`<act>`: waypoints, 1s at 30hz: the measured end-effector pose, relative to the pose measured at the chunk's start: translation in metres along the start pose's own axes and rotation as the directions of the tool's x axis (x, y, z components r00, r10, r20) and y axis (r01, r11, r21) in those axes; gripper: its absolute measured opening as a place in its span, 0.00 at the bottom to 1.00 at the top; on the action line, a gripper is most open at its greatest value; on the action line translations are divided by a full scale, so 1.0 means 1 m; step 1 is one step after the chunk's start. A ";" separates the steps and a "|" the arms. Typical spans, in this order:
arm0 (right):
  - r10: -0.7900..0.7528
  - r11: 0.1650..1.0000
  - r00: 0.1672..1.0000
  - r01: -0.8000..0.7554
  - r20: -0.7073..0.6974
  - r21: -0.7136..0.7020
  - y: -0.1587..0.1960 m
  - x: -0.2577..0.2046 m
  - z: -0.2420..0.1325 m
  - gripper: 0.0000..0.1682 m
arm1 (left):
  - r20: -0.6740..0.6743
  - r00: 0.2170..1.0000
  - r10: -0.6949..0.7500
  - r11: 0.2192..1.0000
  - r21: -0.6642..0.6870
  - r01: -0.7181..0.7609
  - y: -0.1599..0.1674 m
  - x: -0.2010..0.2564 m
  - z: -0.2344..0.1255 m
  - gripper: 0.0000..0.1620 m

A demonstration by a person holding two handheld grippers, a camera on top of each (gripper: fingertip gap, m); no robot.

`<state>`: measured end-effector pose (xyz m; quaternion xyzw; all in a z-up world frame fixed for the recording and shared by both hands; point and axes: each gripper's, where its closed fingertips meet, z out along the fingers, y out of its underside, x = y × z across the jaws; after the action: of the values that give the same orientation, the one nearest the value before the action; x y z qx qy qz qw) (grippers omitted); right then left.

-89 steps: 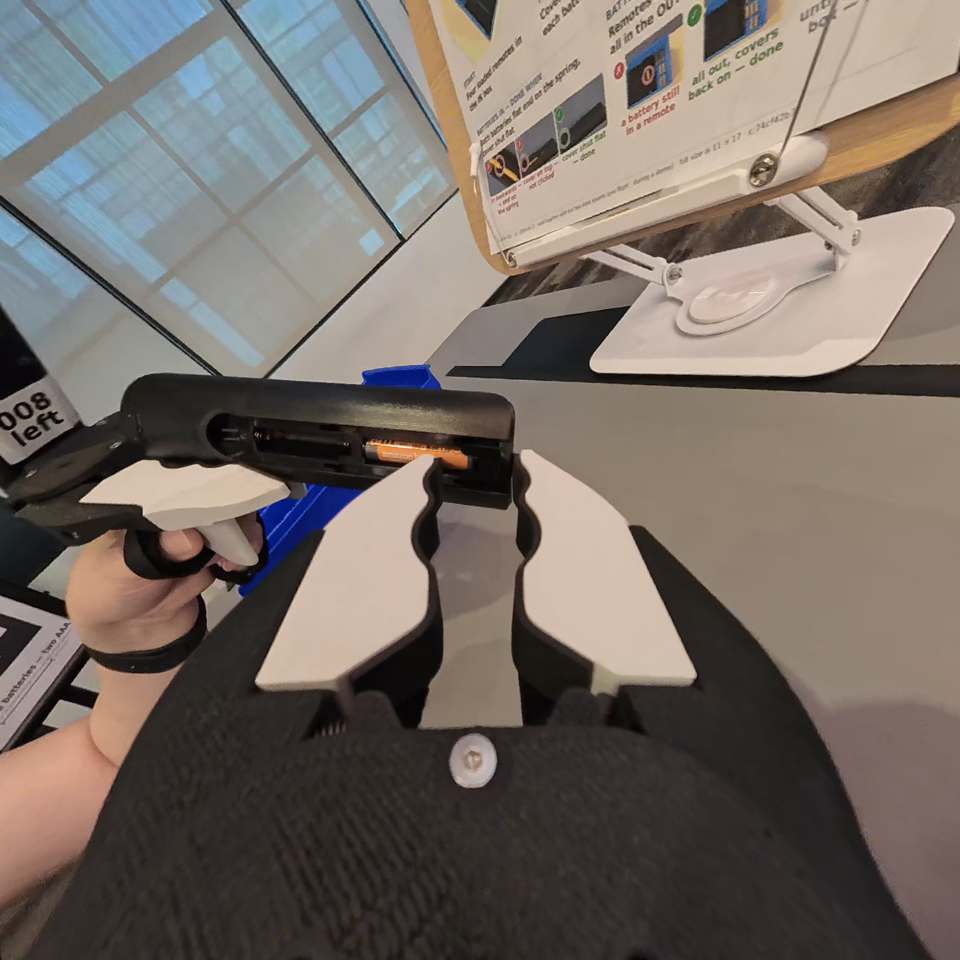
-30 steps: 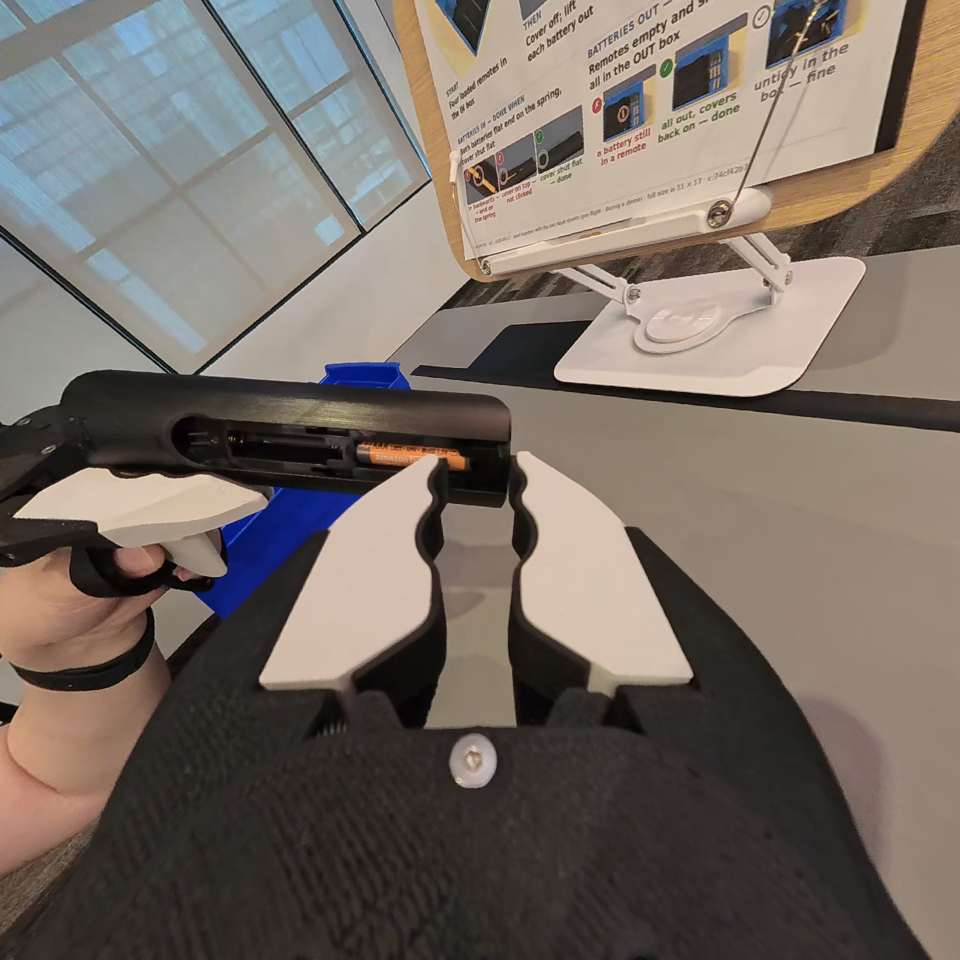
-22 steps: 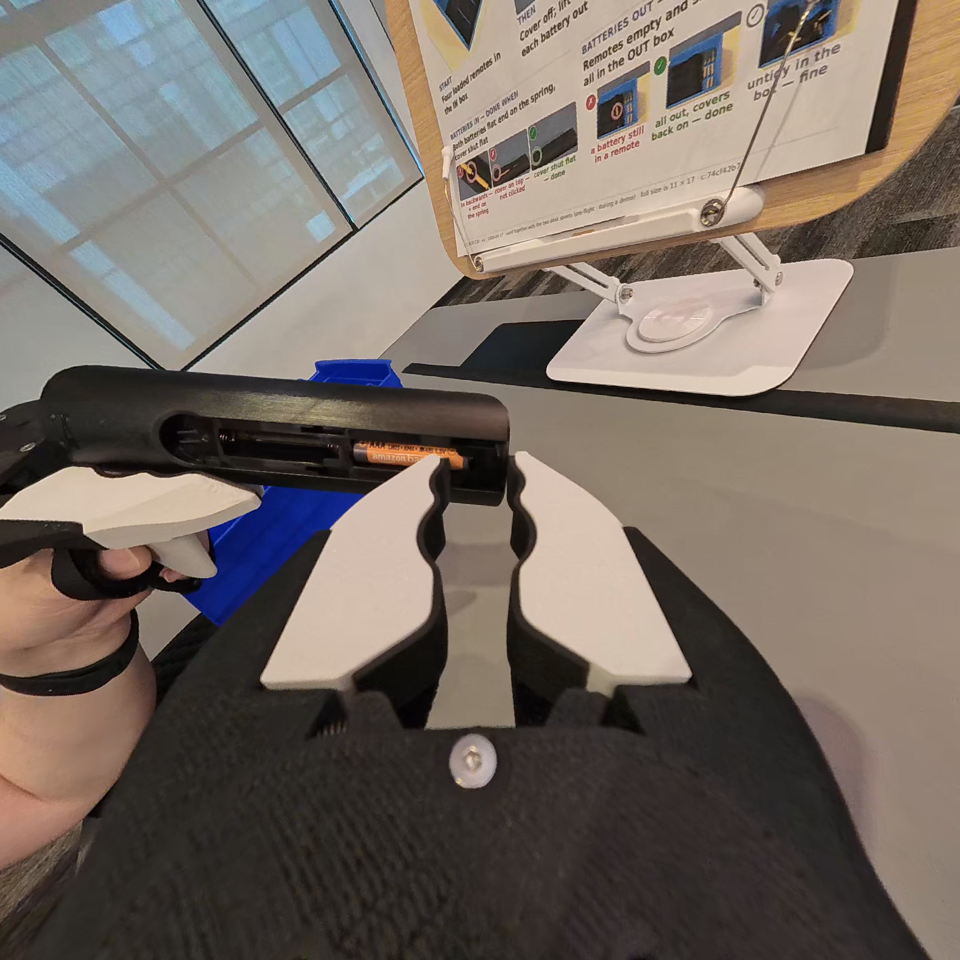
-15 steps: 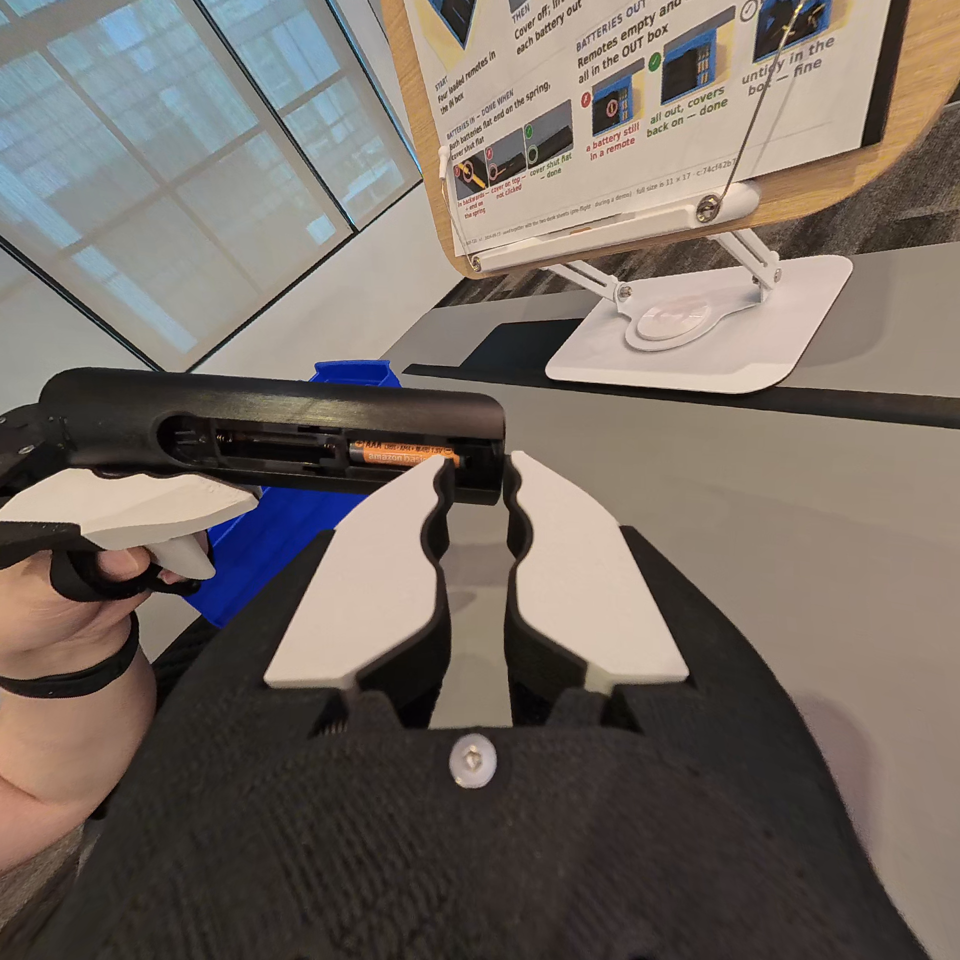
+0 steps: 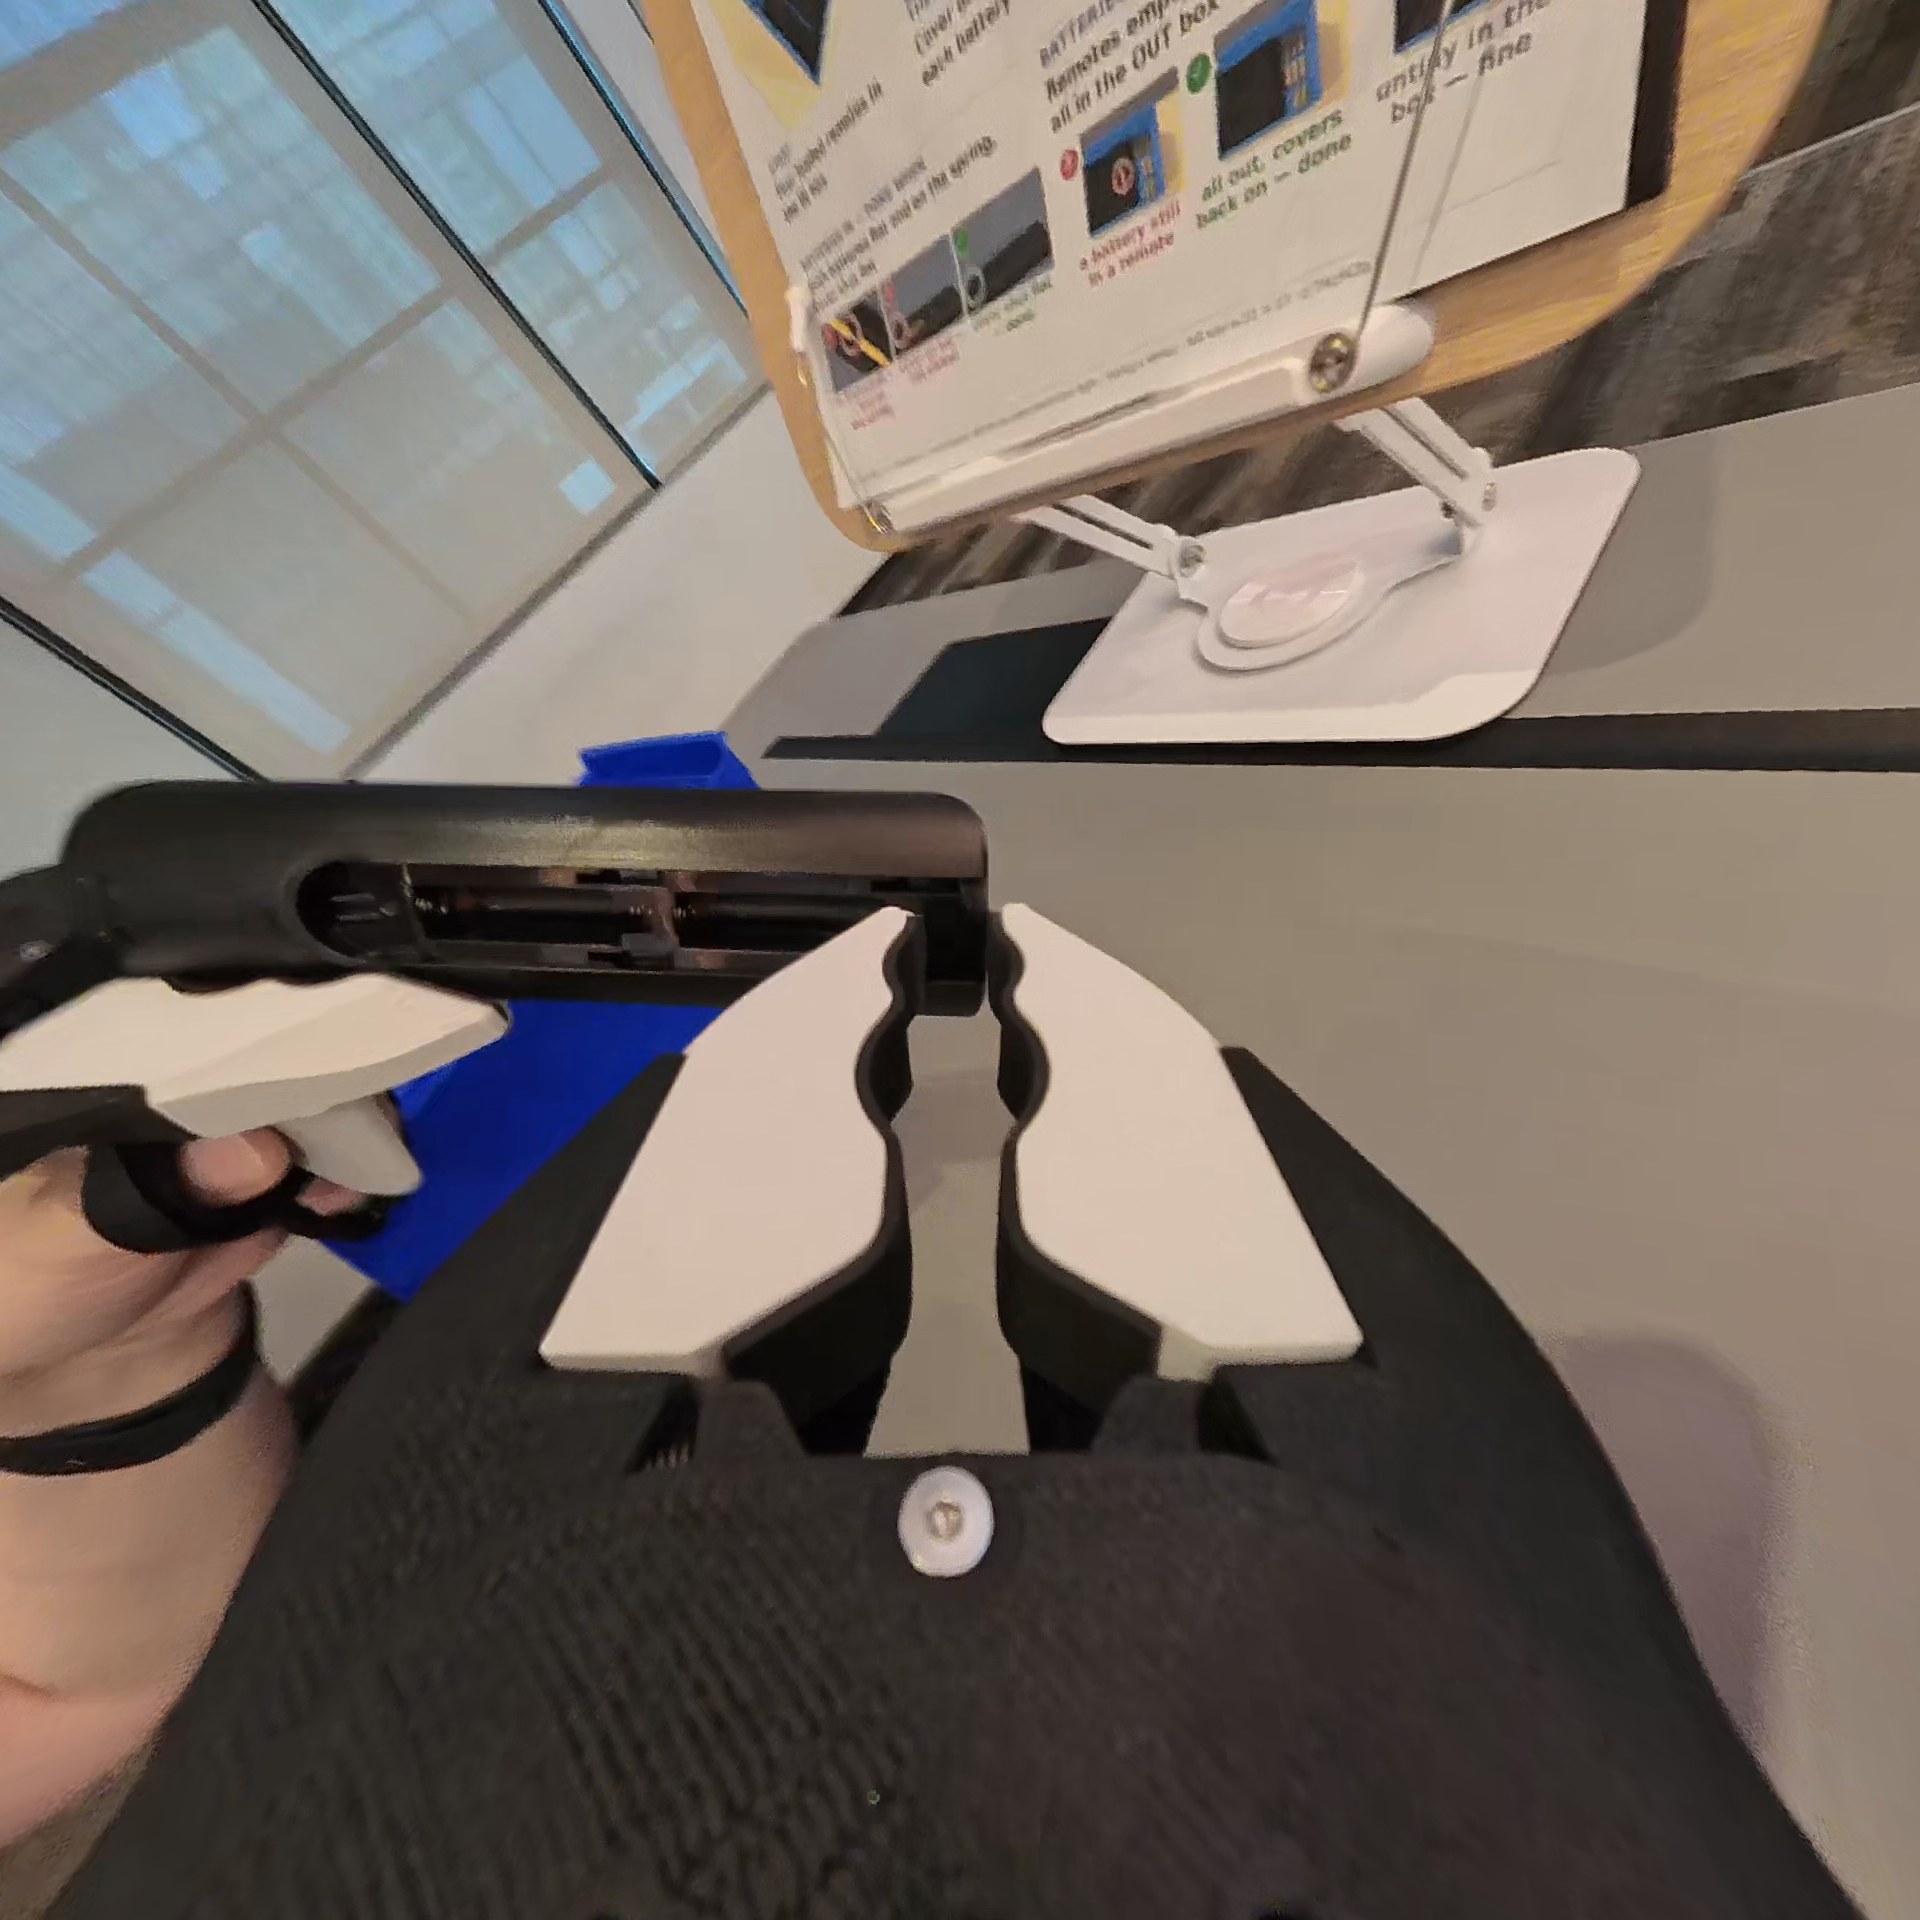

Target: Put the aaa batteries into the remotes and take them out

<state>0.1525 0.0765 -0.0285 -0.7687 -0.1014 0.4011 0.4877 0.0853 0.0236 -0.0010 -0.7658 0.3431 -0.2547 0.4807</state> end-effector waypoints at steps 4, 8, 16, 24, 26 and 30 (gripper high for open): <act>-0.029 0.999 1.000 0.030 0.009 -0.043 0.005 0.004 0.002 0.10 | -0.067 0.993 -0.101 0.995 -0.024 0.100 0.010 -0.008 0.006 0.14; -0.097 0.995 0.982 0.097 0.162 0.006 -0.017 -0.032 -0.020 0.10 | -0.073 0.990 -0.123 0.992 -0.011 0.123 0.009 -0.014 -0.001 0.14; -0.195 0.839 0.855 0.399 0.482 -0.370 0.038 -0.083 -0.062 0.09 | -0.161 0.966 -0.204 0.979 -0.021 0.203 0.010 -0.021 0.000 0.14; 0.015 0.725 0.683 0.496 0.731 -0.478 0.136 -0.151 -0.120 0.09 | -0.153 0.962 -0.228 0.973 -0.011 0.229 0.009 -0.033 -0.005 0.15; 0.070 0.638 0.743 0.480 0.666 -0.602 0.186 -0.147 -0.141 0.09 | -0.165 0.955 -0.247 0.969 -0.012 0.249 0.009 -0.034 -0.004 0.15; 0.120 0.606 0.837 0.364 0.533 -0.708 0.241 -0.166 -0.176 0.18 | -0.185 0.950 -0.252 0.967 -0.023 0.252 0.010 -0.029 -0.003 0.14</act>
<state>0.1125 -0.2531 -0.1074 -0.7511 -0.4519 0.4747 0.0796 0.0619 0.0417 -0.0110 -0.7757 0.2860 -0.3848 0.4104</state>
